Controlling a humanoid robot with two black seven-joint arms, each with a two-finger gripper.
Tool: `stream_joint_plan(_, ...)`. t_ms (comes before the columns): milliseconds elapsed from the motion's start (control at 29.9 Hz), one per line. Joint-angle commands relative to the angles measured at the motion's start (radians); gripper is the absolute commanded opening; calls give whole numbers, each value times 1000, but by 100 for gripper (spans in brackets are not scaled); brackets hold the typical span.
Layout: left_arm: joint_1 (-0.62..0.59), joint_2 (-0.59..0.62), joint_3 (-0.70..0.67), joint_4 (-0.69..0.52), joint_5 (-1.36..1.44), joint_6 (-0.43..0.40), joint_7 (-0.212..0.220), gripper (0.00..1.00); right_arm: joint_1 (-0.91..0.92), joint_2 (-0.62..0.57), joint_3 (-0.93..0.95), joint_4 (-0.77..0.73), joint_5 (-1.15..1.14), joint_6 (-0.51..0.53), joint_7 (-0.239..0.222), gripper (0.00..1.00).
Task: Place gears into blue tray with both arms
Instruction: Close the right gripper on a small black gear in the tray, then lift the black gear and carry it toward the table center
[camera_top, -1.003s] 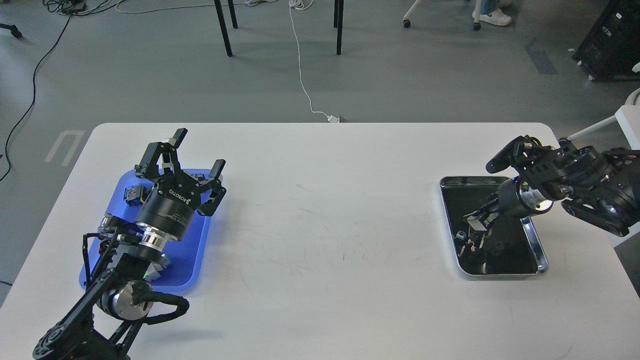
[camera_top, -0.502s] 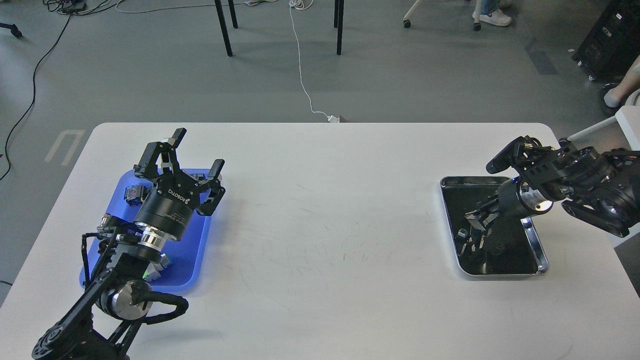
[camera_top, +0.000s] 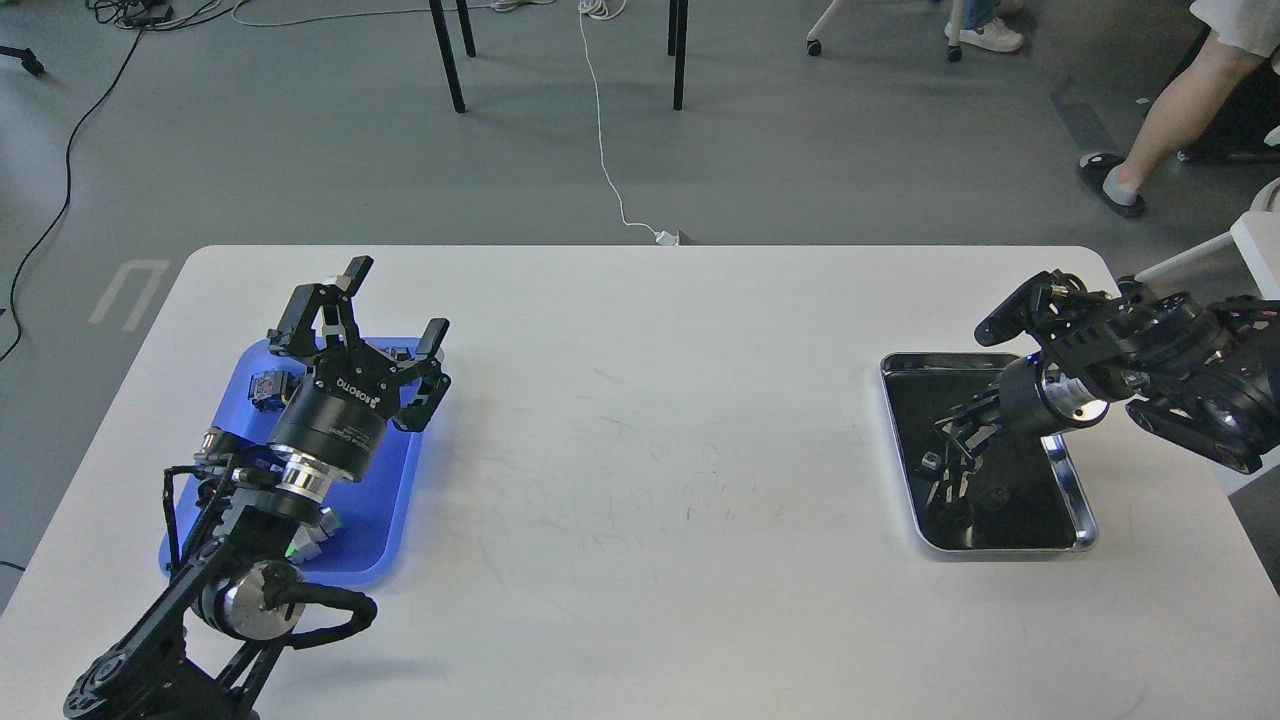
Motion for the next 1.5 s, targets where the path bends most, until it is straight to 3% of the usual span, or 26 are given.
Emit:
stream_joint_plan(0, 0, 0, 0, 0, 0, 0, 0, 98, 10, -6, 1, 7, 0, 0, 0, 17)
stream_joint_plan(268, 0, 0, 0, 0, 0, 0, 0, 98, 48, -21, 1, 35, 2, -11, 0, 17)
stream_joint_plan(669, 0, 0, 0, 0, 0, 0, 0, 98, 248, -7, 1, 181, 69, -8, 0, 18)
stream_joint_plan(1204, 15, 3, -3, -8, 0, 0, 0, 98, 404, 434, -140, 184, 226, -17, 0, 18)
stream_joint_plan(1471, 38, 11, -23, -20, 0, -2, -2, 98, 403, 459, -213, 188, 263, -129, 0, 18)
